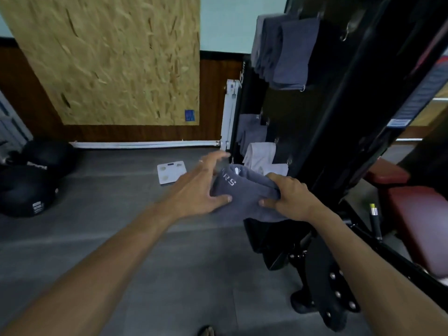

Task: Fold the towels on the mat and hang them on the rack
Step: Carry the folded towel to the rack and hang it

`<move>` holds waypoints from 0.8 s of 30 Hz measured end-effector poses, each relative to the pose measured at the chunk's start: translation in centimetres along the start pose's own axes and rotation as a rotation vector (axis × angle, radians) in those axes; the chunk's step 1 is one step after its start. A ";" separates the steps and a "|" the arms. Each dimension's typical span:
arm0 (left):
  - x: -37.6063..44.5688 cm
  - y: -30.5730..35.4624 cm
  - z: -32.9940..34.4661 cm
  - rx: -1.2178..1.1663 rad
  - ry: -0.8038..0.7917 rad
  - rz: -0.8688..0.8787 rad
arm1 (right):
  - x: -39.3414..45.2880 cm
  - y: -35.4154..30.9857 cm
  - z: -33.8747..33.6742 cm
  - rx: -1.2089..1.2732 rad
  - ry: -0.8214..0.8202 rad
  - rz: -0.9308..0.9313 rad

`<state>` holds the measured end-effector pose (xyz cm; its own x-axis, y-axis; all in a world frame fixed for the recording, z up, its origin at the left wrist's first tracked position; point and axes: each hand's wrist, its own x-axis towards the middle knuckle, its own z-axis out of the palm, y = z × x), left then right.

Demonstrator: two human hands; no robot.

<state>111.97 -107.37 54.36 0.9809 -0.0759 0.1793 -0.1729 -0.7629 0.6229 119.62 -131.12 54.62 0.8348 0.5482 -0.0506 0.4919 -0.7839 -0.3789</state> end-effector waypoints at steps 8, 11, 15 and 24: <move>16.5 1.8 -3.4 0.051 -0.232 0.224 | 7.8 3.6 -5.4 0.150 0.237 -0.004; 20.8 3.6 -3.6 -0.042 -0.271 0.208 | 9.5 4.0 -6.7 0.371 0.377 -0.116; 26.1 5.6 -2.9 -0.160 -0.328 0.177 | 11.9 6.5 -8.8 0.592 0.437 -0.070; 37.9 12.7 -3.4 -0.306 -0.273 0.068 | 16.2 12.7 -16.1 0.853 0.725 -0.066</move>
<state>146.64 -117.74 71.64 0.9469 -0.3184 0.0445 -0.2159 -0.5272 0.8219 143.39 -136.88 63.84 0.8968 0.0639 0.4378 0.4423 -0.1511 -0.8840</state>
